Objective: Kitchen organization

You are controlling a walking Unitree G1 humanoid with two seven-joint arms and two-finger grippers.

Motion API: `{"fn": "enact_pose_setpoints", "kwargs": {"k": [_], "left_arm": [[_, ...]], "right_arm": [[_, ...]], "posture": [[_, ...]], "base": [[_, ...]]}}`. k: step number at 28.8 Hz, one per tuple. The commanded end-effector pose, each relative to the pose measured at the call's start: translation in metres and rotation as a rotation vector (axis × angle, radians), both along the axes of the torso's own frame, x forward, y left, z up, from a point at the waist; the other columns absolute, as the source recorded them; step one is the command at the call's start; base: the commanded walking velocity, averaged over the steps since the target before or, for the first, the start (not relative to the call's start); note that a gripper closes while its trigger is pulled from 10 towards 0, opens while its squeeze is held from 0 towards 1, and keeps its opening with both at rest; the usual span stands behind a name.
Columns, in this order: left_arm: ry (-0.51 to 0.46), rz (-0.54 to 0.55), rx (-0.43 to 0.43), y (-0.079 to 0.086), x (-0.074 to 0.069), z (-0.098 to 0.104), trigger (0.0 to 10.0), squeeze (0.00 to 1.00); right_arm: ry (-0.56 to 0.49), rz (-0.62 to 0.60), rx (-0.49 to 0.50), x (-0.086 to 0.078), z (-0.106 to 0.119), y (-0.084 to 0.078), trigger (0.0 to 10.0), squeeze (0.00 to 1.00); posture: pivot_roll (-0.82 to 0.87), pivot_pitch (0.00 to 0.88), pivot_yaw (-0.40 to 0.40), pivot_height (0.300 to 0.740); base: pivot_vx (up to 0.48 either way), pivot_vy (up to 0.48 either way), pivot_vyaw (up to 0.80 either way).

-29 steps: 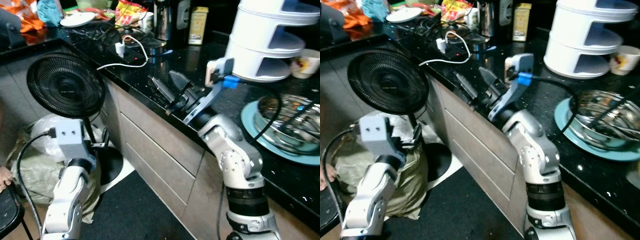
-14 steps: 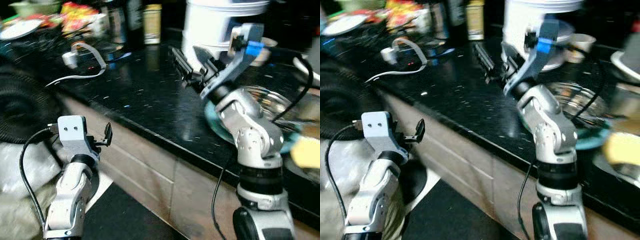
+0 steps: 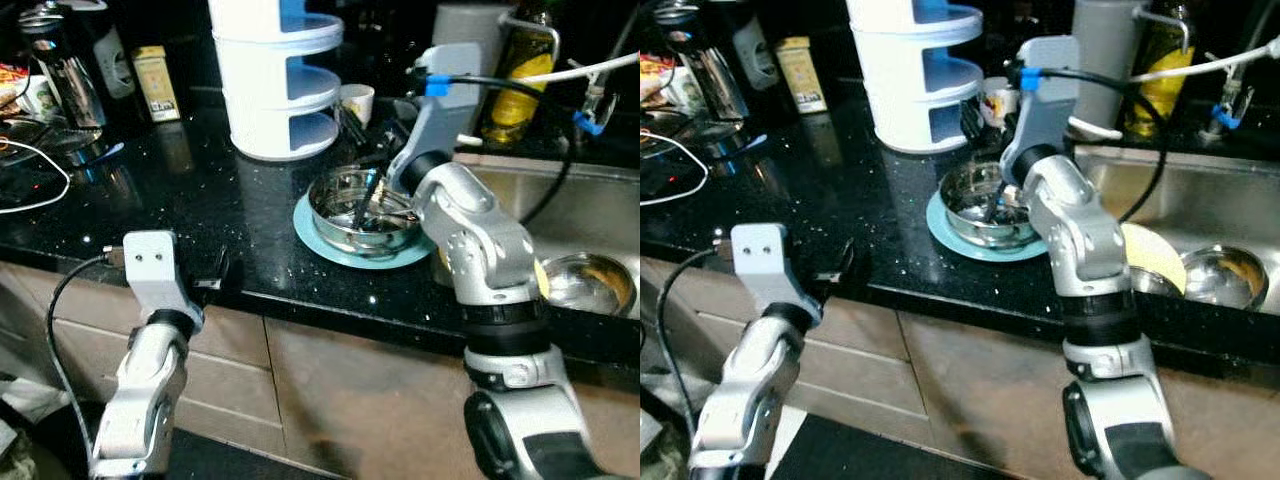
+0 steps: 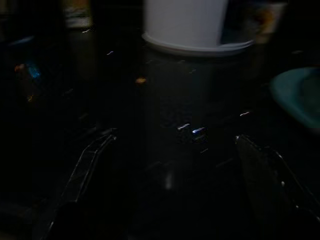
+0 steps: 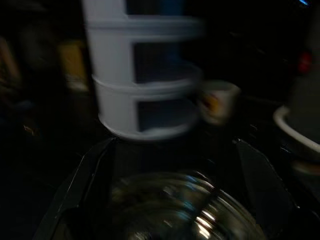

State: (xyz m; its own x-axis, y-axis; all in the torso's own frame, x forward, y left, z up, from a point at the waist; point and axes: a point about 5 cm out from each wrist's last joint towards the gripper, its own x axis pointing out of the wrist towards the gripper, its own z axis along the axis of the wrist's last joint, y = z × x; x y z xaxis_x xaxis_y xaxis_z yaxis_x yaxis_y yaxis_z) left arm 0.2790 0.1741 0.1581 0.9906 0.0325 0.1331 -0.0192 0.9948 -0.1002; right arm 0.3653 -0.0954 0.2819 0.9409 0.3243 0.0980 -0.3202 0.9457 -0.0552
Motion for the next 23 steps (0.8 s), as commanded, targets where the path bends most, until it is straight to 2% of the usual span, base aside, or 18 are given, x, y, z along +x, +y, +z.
{"fn": "enact_pose_setpoints", "kwargs": {"k": [1, 5, 8, 10, 11, 13, 19, 23], "left_arm": [[0.001, 0.025, 0.019, 0.006, -0.001, 0.002, 10.0, 0.00], [-0.003, 0.057, 0.031, 0.011, -0.001, 0.003, 10.0, 0.00], [-0.004, 0.061, 0.033, 0.011, -0.001, 0.004, 10.0, 0.00], [-0.005, 0.062, 0.038, 0.011, -0.001, 0.004, 10.0, 0.00], [-0.005, 0.062, 0.038, 0.011, -0.001, 0.004, 10.0, 0.00], [-0.004, 0.063, 0.044, 0.011, -0.002, 0.004, 10.0, 0.00], [-0.006, 0.067, 0.047, 0.010, -0.004, 0.005, 10.0, 0.00], [-0.012, 0.073, 0.052, 0.008, -0.009, 0.008, 10.0, 0.00]], "right_arm": [[0.001, 0.016, -0.026, 0.000, 0.004, 0.010, 10.0, 0.00], [0.066, 0.039, -0.096, 0.002, -0.005, 0.027, 10.0, 0.00], [0.102, 0.042, -0.100, 0.004, -0.008, 0.031, 10.0, 0.00], [0.186, 0.036, -0.128, 0.007, -0.016, 0.037, 10.0, 0.00], [0.186, 0.036, -0.128, 0.007, -0.016, 0.037, 10.0, 0.00], [0.250, 0.048, -0.145, 0.008, -0.022, 0.043, 10.0, 0.00], [0.366, 0.020, -0.125, 0.014, -0.033, 0.044, 10.0, 0.00], [0.424, -0.055, -0.065, 0.023, -0.033, 0.034, 10.0, 0.00]], "posture": [[0.04, 0.000, 0.018, 0.740], [0.04, 0.000, 0.012, 0.740], [0.04, 0.000, 0.012, 0.740], [0.05, 0.000, 0.007, 0.740], [0.05, 0.000, 0.007, 0.740], [0.05, 0.000, 0.003, 0.740], [0.06, 0.000, -0.009, 0.740], [0.08, 0.000, -0.027, 0.740]], "base": [[0.000, 0.000, -0.73], [0.000, 0.000, 0.00], [0.000, 0.000, 0.00], [0.000, 0.000, 0.00], [0.000, 0.000, 0.00], [0.000, 0.000, 0.00], [0.000, 0.000, 0.00], [0.000, 0.000, 0.00]]}}
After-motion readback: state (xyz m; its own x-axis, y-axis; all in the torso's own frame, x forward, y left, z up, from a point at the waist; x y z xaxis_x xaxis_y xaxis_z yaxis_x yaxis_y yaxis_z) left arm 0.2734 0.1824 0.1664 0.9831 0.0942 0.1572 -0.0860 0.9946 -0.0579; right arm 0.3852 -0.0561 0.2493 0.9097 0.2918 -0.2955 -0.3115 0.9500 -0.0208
